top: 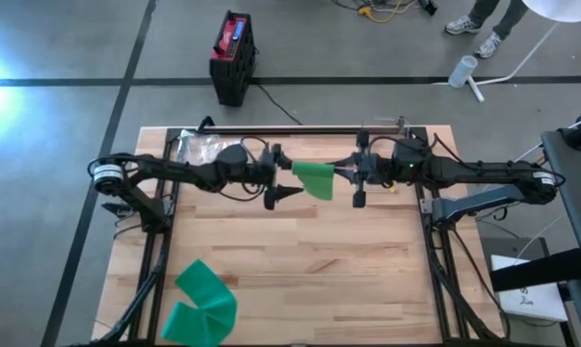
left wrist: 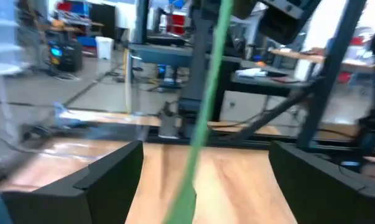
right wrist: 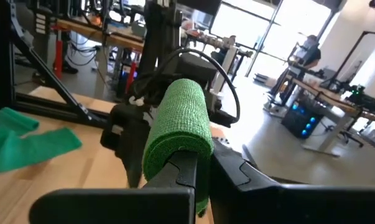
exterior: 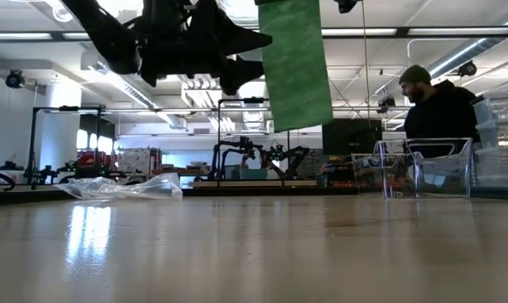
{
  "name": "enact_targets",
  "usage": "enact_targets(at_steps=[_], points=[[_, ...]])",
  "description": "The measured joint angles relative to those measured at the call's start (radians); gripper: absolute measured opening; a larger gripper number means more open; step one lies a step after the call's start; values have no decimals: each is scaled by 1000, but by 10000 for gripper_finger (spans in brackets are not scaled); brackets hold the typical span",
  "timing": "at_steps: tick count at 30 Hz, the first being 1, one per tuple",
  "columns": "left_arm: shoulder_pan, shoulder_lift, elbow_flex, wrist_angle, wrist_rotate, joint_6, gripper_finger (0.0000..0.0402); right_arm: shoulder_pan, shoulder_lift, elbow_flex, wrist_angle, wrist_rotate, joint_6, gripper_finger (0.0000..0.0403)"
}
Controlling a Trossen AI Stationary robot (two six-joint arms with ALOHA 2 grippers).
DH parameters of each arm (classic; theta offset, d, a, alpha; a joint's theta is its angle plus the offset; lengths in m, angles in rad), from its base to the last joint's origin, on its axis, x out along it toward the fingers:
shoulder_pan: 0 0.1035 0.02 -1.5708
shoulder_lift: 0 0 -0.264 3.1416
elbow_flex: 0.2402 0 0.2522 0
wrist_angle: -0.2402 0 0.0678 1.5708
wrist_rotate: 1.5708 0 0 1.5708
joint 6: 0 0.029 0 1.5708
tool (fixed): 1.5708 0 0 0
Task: Roll bandage
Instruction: Roll the green bandage
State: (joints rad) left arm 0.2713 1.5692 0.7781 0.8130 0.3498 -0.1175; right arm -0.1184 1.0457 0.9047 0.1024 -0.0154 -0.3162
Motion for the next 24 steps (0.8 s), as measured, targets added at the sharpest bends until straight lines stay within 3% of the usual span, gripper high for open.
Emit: enact_targets(at_steps=[8, 15, 24], points=[[-2, 0, 47, -21, -21, -38, 301, 0, -2, 0, -1, -10, 4, 9], [-1, 0, 46, -15, -141, -22, 272, 0, -2, 0, -1, -11, 2, 9], [-2, 0, 46, -11, -140, 8, 252, 0, -2, 0, -1, -14, 2, 9]])
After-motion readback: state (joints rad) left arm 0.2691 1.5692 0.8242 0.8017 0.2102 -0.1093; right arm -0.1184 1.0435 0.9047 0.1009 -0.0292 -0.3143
